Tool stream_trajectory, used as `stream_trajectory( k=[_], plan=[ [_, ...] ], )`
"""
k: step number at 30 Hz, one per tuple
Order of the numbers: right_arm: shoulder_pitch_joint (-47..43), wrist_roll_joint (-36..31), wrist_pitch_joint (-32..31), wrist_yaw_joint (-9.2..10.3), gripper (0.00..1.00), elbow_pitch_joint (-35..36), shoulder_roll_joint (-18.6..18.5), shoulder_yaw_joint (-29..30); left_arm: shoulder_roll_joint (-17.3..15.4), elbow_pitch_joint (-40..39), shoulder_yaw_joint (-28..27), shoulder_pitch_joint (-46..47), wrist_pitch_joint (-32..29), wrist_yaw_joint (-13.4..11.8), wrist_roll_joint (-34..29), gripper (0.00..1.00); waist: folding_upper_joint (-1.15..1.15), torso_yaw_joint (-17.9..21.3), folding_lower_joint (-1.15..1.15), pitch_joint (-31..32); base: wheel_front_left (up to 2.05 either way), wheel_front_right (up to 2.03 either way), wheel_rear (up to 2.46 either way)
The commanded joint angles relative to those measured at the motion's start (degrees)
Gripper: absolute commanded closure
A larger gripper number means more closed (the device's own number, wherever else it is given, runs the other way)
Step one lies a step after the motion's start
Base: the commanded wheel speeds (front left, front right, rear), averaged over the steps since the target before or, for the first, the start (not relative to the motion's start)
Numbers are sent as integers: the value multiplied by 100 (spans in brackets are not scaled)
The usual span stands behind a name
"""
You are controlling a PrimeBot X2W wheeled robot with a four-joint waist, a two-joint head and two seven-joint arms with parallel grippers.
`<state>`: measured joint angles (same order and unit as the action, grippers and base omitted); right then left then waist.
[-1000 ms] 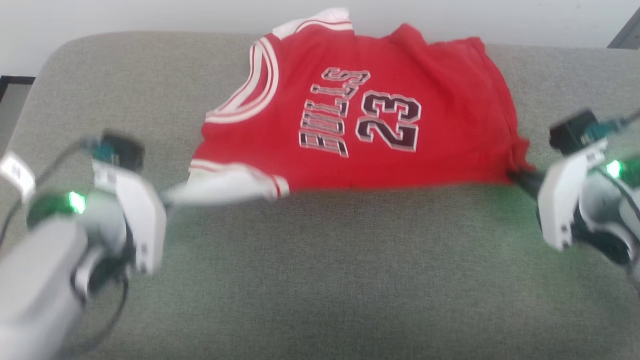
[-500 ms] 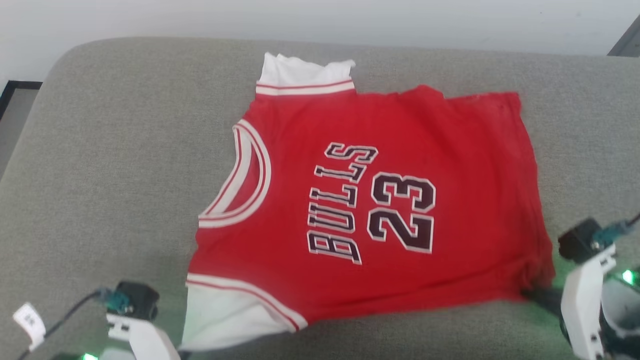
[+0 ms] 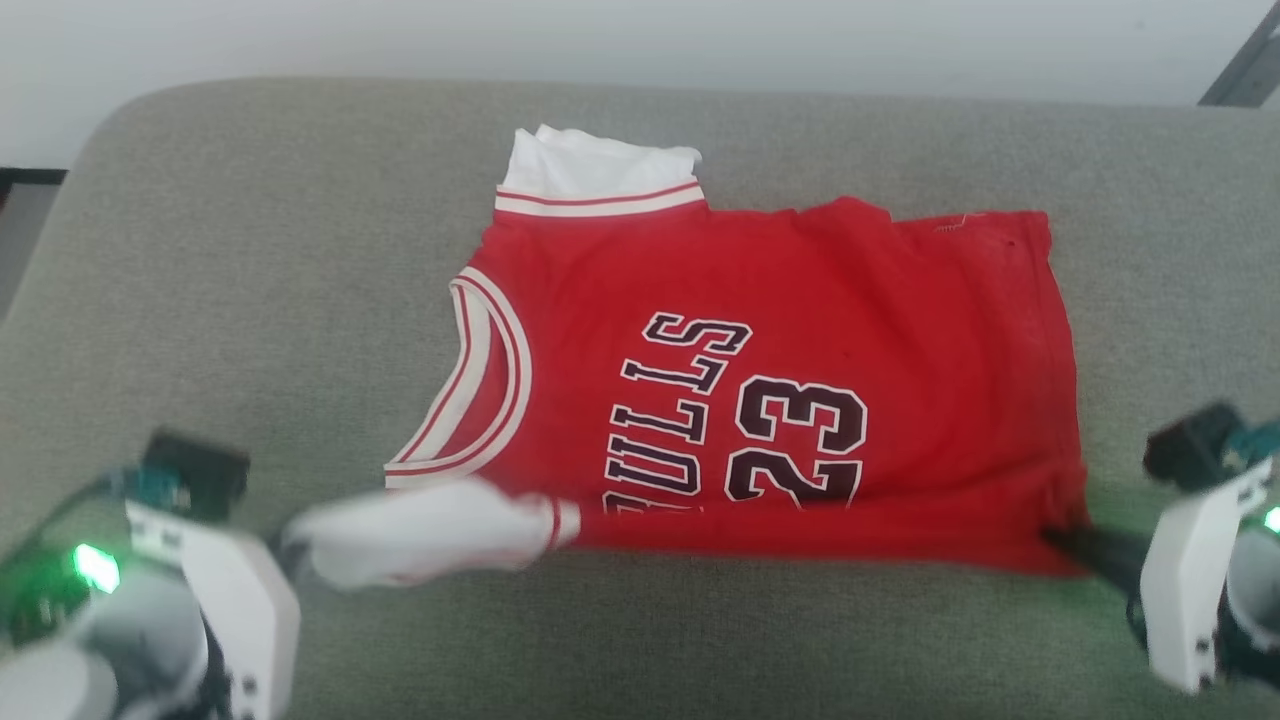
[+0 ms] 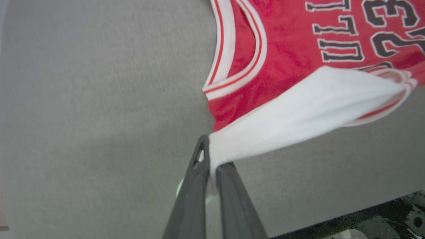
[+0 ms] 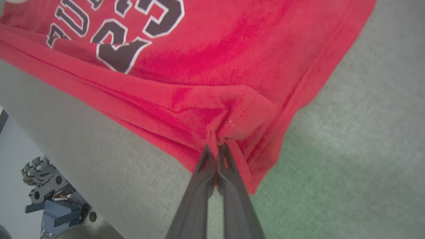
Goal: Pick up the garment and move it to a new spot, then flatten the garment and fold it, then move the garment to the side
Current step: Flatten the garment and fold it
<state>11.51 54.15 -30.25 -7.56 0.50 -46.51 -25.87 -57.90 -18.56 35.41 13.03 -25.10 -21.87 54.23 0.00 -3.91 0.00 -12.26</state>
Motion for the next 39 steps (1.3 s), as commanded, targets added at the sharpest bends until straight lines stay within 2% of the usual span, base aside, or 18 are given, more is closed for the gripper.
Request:
stream_trajectory(
  k=[1, 4, 5, 9, 17, 20, 21, 24, 27, 28, 29, 30, 31, 32, 33, 39],
  plan=[
    [133, -120, -71, 14, 100, -3, 21, 113, -31, 71, -36, 203, 27, 77, -129, 100, 0, 29, 0, -50, 0, 0, 0],
    [391, -338, -212, 13, 100, 6, 300, 342, 56, 255, -38, 862, -34, 344, -450, 100, 0, 63, 0, -145, 0, 0, 0],
    [616, -466, -321, 13, 100, -31, 462, 425, 218, 506, 26, 1338, -101, 576, -641, 100, 0, 73, 0, -225, 0, 0, 0],
    [1168, -709, -480, 13, 100, -251, 747, 431, 709, 1316, 186, 2262, -158, 1080, -861, 100, 0, 102, 0, -427, 0, 0, 0],
    [2195, -922, -418, 13, 100, -1077, 1163, 69, 1735, 3335, 592, 3410, -139, 2024, -953, 100, 0, 166, 0, -847, 0, 0, 0],
    [2434, -936, -345, 13, 100, -1429, 1242, -127, 2048, 4031, 711, 3642, -147, 2304, -891, 100, 0, 180, 0, -937, 0, 0, 0],
    [2434, -936, -345, 13, 100, -1429, 1242, -127, 2048, 4031, 711, 3642, -147, 2304, -891, 100, 0, 180, 0, -937, 0, 0, 0],
    [2641, -884, -315, 13, 100, -1799, 1323, -346, 2334, 4636, 775, 3798, -124, 2520, -768, 100, 0, 203, 0, -988, 0, 0, 0],
    [2809, -856, -335, 15, 100, -2152, 1378, -566, 2553, 5162, 787, 3913, -215, 2631, -606, 100, 0, 225, 0, -1001, 0, 0, 0],
    [2862, -838, -307, 14, 100, -2221, 1400, -623, 2608, 5287, 789, 3945, -214, 2657, -582, 87, 0, 233, 0, -999, 0, 0, 0],
    [2918, -811, -292, 14, 100, -2305, 1424, -672, 2654, 5393, 782, 3989, -175, 2666, -583, 62, 0, 237, 0, -994, 0, 0, 0],
    [2968, -777, -275, 15, 95, -2372, 1434, -707, 2685, 5474, 751, 4029, -136, 2677, -571, 44, 0, 236, 0, -983, 0, 0, 0],
    [3019, -765, -270, 15, 61, -2433, 1440, -746, 2700, 5538, 722, 4069, -81, 2683, -540, 18, 0, 236, 0, -966, 0, 0, 0],
    [3061, -744, -239, 15, 24, -2479, 1443, -777, 2708, 5590, 690, 4101, -53, 2685, -521, 0, 0, 238, 0, -944, 0, 0, 0],
    [3087, -718, -191, 15, 0, -2502, 1439, -798, 2710, 5622, 670, 4125, -34, 2689, -499, 0, 0, 234, 0, -916, 0, 0, 0],
    [3107, -609, 202, 13, 0, -2363, 1286, -839, 2528, 5481, 540, 4003, -23, 2518, -410, 0, 0, 201, 0, -707, 0, 0, 0]
  ],
)
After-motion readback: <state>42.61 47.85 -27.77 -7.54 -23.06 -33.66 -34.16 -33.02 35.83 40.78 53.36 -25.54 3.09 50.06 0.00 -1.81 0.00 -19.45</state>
